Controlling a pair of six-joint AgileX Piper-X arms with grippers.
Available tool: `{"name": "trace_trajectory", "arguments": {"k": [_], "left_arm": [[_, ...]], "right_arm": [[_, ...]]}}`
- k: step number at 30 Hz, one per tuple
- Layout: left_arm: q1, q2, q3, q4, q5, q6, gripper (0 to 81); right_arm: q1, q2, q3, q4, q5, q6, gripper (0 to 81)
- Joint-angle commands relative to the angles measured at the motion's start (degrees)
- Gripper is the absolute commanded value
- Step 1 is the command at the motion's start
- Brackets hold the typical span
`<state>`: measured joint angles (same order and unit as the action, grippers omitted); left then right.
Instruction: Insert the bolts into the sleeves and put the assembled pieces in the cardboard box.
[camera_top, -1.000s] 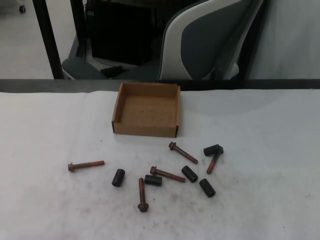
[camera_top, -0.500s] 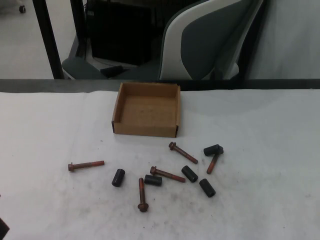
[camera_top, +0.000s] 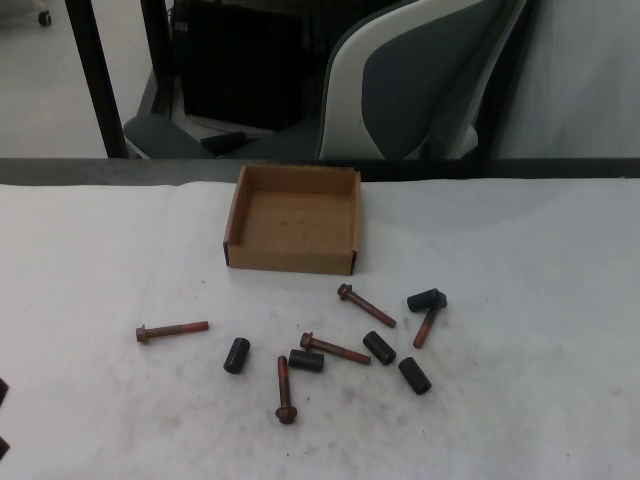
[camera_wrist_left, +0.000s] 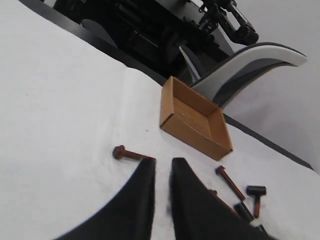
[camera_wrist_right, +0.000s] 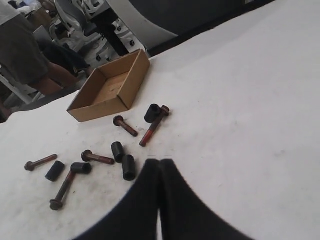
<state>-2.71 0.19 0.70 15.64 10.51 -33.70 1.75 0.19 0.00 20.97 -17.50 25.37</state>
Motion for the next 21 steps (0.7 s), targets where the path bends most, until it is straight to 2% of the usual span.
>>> {"name": "trace_trajectory", "arguments": {"k": [1, 3, 12, 16, 21], "left_arm": [[0.05, -0.19, -0.7, -1.03, 6.8, 0.75, 6.9], [0.05, -0.19, -0.7, -0.89, 8.75, 1.55, 1.1], [0.05, 3.42, -3.59, 4.82, 8.94, 5.69, 0.8], [0.05, 8.43, -6.89, 5.28, 8.84, 8.68, 0.8], [0.05, 17.86, -11.69, 5.17, 8.39, 12.33, 0.8]], "right_arm": [[-0.02, 2.24, -2.95, -0.87, 0.9, -3.11, 0.2], [-0.02, 4.96, -4.83, -0.66, 0.68, -4.57, 0.2], [0.52, 24.52, -17.21, 2.85, -0.44, -13.59, 0.2], [2.29, 34.75, -24.36, 6.85, -0.92, -18.59, 0.2], [6.41, 47.55, -32.08, 10.59, -2.04, -18.58, 0.2]]}}
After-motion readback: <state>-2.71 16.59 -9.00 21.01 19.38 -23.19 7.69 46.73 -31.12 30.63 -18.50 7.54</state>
